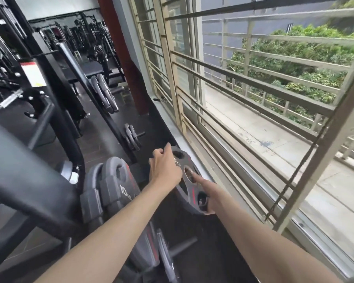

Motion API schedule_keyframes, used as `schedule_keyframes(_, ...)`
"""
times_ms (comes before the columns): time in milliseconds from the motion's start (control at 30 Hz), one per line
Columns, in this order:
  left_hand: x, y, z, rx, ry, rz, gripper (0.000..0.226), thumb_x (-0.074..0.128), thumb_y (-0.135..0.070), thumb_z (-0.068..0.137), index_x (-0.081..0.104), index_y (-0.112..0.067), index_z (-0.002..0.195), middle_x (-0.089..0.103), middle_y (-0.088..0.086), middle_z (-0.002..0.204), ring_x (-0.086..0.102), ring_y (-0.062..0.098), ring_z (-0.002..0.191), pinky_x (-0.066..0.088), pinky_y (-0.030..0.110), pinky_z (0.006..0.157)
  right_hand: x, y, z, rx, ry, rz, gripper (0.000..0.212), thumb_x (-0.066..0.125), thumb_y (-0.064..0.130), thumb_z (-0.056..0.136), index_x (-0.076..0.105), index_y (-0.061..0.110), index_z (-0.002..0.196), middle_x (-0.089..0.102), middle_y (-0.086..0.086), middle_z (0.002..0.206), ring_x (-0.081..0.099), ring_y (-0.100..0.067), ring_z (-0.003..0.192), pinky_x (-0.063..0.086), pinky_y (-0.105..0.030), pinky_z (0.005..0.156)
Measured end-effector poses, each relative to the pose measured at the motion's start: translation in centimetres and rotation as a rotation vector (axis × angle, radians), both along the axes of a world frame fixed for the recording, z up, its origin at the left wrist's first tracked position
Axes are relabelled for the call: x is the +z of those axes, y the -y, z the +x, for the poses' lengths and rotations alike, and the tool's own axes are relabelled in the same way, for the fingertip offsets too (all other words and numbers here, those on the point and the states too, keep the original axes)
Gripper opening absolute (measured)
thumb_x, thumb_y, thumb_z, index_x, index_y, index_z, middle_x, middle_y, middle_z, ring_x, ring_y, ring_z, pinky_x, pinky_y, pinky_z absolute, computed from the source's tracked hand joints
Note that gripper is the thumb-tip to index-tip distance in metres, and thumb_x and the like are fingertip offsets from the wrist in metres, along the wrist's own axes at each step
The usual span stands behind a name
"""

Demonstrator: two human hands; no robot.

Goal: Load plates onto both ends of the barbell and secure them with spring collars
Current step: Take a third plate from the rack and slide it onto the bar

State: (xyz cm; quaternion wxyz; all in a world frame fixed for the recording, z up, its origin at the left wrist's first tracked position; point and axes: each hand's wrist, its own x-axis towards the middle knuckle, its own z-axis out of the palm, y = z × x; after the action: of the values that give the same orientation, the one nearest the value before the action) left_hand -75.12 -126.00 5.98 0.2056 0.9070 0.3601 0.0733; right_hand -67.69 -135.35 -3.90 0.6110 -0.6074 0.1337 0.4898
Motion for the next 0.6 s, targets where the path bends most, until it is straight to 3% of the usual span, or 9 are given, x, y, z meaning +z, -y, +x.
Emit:
schedule_keyframes(100, 1.3, 0.3, -0.3, -0.001, 0.081, -0.053, 0.073, 0.053, -0.009, 0.092, 0.022, -0.023, 0.156, 0.029, 0.008, 0.155, 0.036, 0.038, 0.135, 0.036, 0.037, 0.100, 2.2, 1.9, 1.4, -0.063, 0.096, 0.066, 0.048, 0.074, 0.062, 0.079, 0.070, 0.017, 0.094, 0.074, -0.001, 0.078, 0.072, -0.017, 0.065, 0.054, -0.027, 0.044)
schedule_keyframes(167, 2.4, 0.5, -1.4, 0.010, 0.148, -0.066, 0.075, 0.053, -0.008, 0.090, 0.023, -0.024, 0.157, 0.031, 0.007, 0.152, 0.039, 0.037, 0.133, 0.036, 0.038, 0.104, 4.0, 2.3, 1.7, -0.134, 0.142, 0.085, 0.042, 0.070, 0.061, 0.083, 0.067, 0.020, 0.072, 0.065, 0.002, 0.047, 0.061, -0.011, 0.036, 0.048, -0.024, 0.037)
schedule_keyframes(233, 3.6, 0.7, -3.1, 0.020, 0.223, -0.074, 0.077, 0.054, -0.005, 0.088, 0.024, -0.024, 0.157, 0.032, 0.006, 0.148, 0.044, 0.034, 0.130, 0.039, 0.039, 0.107, 5.8, 2.4, 1.3, -0.169, 0.139, 0.114, 0.051, 0.073, 0.061, 0.079, 0.067, 0.019, 0.050, 0.057, 0.003, 0.038, 0.052, -0.012, 0.025, 0.043, -0.020, 0.033)
schedule_keyframes(267, 4.1, 0.8, -4.2, 0.029, 0.279, -0.094, 0.078, 0.054, -0.002, 0.086, 0.026, -0.023, 0.156, 0.031, 0.005, 0.146, 0.046, 0.033, 0.128, 0.043, 0.042, 0.106, 6.8, 2.4, 1.0, -0.177, 0.142, 0.129, 0.051, 0.074, 0.060, 0.077, 0.066, 0.019, 0.049, 0.057, 0.002, 0.040, 0.052, -0.012, 0.027, 0.042, -0.018, 0.035)
schedule_keyframes(333, 5.6, 1.0, -6.7, 0.074, 0.422, -0.180, 0.078, 0.055, 0.002, 0.086, 0.028, -0.021, 0.156, 0.030, 0.001, 0.144, 0.049, 0.030, 0.124, 0.055, 0.047, 0.092, 8.6, 2.6, -0.3, -0.200, 0.160, 0.161, 0.040, 0.075, 0.056, 0.079, 0.063, 0.020, 0.068, 0.060, 0.000, 0.055, 0.055, -0.014, 0.042, 0.038, -0.020, 0.041)
schedule_keyframes(400, 7.5, 1.4, -9.6, 0.165, 0.554, -0.256, 0.077, 0.056, -0.002, 0.087, 0.027, -0.022, 0.156, 0.029, -0.002, 0.142, 0.054, 0.025, 0.115, 0.062, 0.032, 0.064, 10.6, 2.6, -2.2, -0.173, 0.192, 0.214, 0.037, 0.074, 0.051, 0.082, 0.064, 0.016, 0.087, 0.065, -0.003, 0.072, 0.061, -0.019, 0.059, 0.046, -0.027, 0.051)
schedule_keyframes(467, 9.7, 2.1, -13.1, 0.259, 0.644, -0.314, 0.075, 0.057, -0.012, 0.090, 0.025, -0.024, 0.156, 0.033, -0.003, 0.141, 0.057, 0.020, 0.107, 0.054, 0.020, 0.045, 12.5, 2.2, -5.0, -0.102, 0.235, 0.302, 0.046, 0.072, 0.047, 0.086, 0.069, 0.011, 0.113, 0.074, -0.015, 0.102, 0.071, -0.029, 0.089, 0.059, -0.041, 0.082)
schedule_keyframes(500, 10.6, 2.5, -15.1, 0.294, 0.673, -0.338, 0.074, 0.058, -0.018, 0.091, 0.024, -0.026, 0.156, 0.040, -0.004, 0.138, 0.059, 0.019, 0.104, 0.053, 0.021, 0.043, 13.4, 2.2, -6.7, -0.089, 0.239, 0.353, 0.052, 0.072, 0.045, 0.086, 0.067, 0.009, 0.123, 0.072, -0.020, 0.116, 0.070, -0.033, 0.100, 0.056, -0.045, 0.094)
schedule_keyframes(600, 12.6, 4.0, -22.4, 0.344, 0.728, -0.366, 0.064, 0.057, -0.027, 0.092, 0.031, -0.030, 0.151, 0.058, -0.014, 0.108, 0.062, 0.011, 0.093, 0.054, 0.022, 0.047, 16.1, 2.2, -12.8, -0.044, 0.307, 0.438, 0.055, 0.074, 0.042, 0.087, 0.067, 0.004, 0.125, 0.068, -0.027, 0.124, 0.068, -0.041, 0.103, 0.053, -0.050, 0.093)
